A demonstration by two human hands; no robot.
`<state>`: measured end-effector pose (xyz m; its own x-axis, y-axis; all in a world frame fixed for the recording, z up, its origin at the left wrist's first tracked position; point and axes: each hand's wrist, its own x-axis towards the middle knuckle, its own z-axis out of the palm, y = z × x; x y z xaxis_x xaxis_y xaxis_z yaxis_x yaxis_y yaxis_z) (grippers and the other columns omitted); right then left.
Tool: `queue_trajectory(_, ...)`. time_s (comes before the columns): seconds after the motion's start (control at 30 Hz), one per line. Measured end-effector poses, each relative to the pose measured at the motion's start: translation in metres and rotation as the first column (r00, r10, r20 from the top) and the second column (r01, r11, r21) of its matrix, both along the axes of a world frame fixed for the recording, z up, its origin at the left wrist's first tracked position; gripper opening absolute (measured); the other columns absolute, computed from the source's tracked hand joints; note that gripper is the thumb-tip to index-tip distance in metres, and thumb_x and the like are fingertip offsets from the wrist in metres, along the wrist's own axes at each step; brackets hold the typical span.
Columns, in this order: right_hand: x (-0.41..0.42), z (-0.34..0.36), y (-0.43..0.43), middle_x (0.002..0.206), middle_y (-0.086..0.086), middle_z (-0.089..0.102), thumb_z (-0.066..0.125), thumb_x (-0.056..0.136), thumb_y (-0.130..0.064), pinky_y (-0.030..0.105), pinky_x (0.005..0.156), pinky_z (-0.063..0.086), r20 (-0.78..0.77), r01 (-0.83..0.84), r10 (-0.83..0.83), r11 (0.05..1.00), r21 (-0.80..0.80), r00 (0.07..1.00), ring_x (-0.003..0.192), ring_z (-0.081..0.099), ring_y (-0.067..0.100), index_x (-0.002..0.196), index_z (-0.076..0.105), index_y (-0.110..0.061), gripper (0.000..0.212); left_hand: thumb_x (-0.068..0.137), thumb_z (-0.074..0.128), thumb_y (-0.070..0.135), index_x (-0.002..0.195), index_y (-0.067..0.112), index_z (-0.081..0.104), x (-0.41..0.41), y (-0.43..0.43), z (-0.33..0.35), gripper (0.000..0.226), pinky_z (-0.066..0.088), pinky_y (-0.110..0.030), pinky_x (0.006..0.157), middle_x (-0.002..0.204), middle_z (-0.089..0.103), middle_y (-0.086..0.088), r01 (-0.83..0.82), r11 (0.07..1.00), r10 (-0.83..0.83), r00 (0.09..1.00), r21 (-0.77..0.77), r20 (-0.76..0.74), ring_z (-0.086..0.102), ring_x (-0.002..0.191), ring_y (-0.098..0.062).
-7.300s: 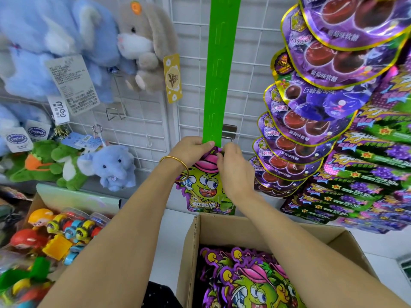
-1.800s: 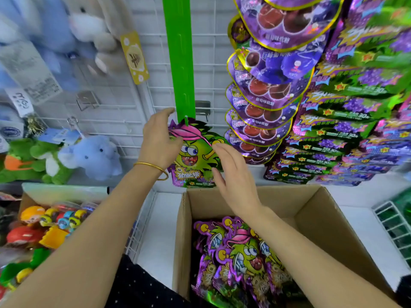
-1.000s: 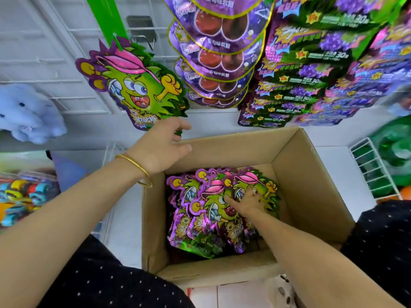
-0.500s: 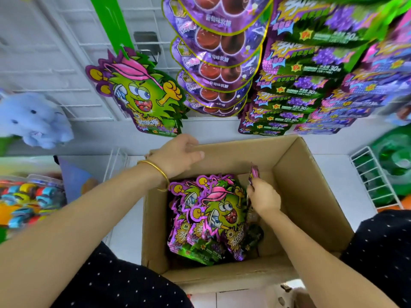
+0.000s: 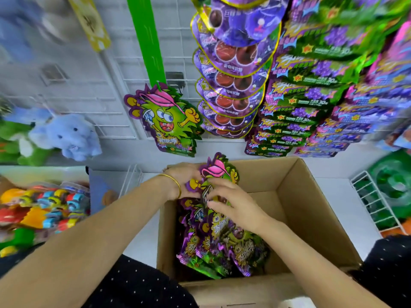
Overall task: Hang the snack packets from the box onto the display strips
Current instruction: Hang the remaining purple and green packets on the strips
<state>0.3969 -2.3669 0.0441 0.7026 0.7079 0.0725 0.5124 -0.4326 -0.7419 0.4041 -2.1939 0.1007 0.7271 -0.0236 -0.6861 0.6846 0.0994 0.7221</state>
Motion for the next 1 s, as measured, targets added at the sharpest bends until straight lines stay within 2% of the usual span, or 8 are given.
queue_trajectory(0.1,0.01,0.013,0.0,0.114,-0.008,0.056,0.058,0.089,-0.027,0.026,0.089,0.041,0.05,0.255,-0.263,0.958,0.129,0.963,0.109,0.05,0.004,0.103,0.065,-0.018,0.017,0.084,0.043,-0.012,0.083,0.018,0.061,-0.001,0.018,0.006,0.035,0.055,-0.029,0.059,0.083,0.054,-0.009,0.044,0.98,-0.062,0.994,0.194,0.086,0.052,0.068,-0.018)
queue_trajectory(0.2,0.032,0.031,0.003,0.126,-0.001,0.052,0.062,0.087,-0.03,0.029,0.099,0.037,0.209,0.495,-0.504,0.864,0.094,0.838,0.118,0.045,0.015,0.126,0.05,-0.015,0.043,0.089,0.042,-0.008,0.086,0.018,0.062,0.001,0.042,0.021,0.033,0.053,-0.023,0.051,0.093,0.049,-0.009,0.103,0.962,-0.134,0.985,0.254,0.111,0.047,0.073,-0.018)
queue_trajectory(0.33,0.053,0.062,0.024,0.124,-0.009,0.052,0.066,0.084,-0.028,0.024,0.1,0.035,-0.088,0.358,-0.348,0.922,0.147,0.933,0.116,0.046,0.007,0.134,0.046,-0.018,0.055,0.091,0.043,0.001,0.085,0.018,0.061,0.005,0.07,0.041,0.025,0.047,-0.026,0.06,0.092,0.051,-0.004,0.198,0.934,-0.248,0.959,0.299,0.139,0.049,0.077,-0.015)
queue_trajectory(0.57,0.085,0.112,0.066,0.064,-0.016,0.056,0.071,0.079,-0.013,0.012,0.067,0.038,-0.143,0.24,-0.206,0.925,0.295,0.968,0.064,0.048,-0.006,0.075,0.068,-0.017,0.006,0.084,0.038,-0.018,0.08,0.02,0.06,0.023,0.105,0.091,0.044,0.042,-0.019,0.053,0.079,0.063,0.001,0.102,0.868,-0.322,0.861,0.486,0.394,0.052,0.065,-0.01)
queue_trajectory(0.67,0.09,0.136,0.085,0.056,-0.019,0.055,0.067,0.083,-0.01,0.018,0.063,0.04,-0.044,0.206,-0.208,0.873,0.442,0.977,0.057,0.046,-0.005,0.072,0.063,-0.028,0.022,0.072,0.034,-0.023,0.088,0.01,0.061,0.03,0.12,0.129,0.045,0.049,-0.01,0.057,0.074,0.072,0.009,0.003,0.948,-0.206,0.766,0.317,0.609,0.066,0.07,-0.001)
queue_trajectory(0.73,0.093,0.14,0.096,0.06,-0.024,0.058,0.066,0.084,-0.014,0.023,0.066,0.041,0.049,0.223,-0.277,0.856,0.467,0.96,0.063,0.05,-0.003,0.078,0.066,-0.026,0.014,0.062,0.046,-0.006,0.093,0.009,0.061,0.034,0.129,0.148,0.038,0.052,-0.014,0.063,0.085,0.072,0.004,-0.077,0.976,-0.084,0.726,0.201,0.682,0.068,0.078,-0.004)
queue_trajectory(0.87,0.098,0.131,0.114,0.074,-0.01,0.063,0.061,0.086,-0.026,0.036,0.069,0.046,0.23,0.254,-0.343,0.904,0.343,0.911,0.077,0.057,0.018,0.089,0.07,-0.017,0.013,0.082,0.059,0.007,0.114,0.014,0.057,0.054,0.132,0.148,0.032,0.046,-0.027,0.084,0.117,0.061,-0.004,-0.362,0.827,-0.052,0.712,0.429,0.701,0.056,0.104,-0.013)
queue_trajectory(1.0,0.103,0.129,0.129,0.083,0.001,0.061,0.052,0.093,-0.02,0.039,0.07,0.044,0.404,0.257,-0.31,0.949,0.181,0.86,0.084,0.055,0.024,0.096,0.066,-0.01,0.017,0.09,0.054,0.015,0.132,0.001,0.039,0.074,0.114,0.132,0.047,0.043,-0.032,0.094,0.128,0.051,-0.014,-0.419,0.788,-0.063,0.673,0.451,0.737,0.053,0.115,-0.023)
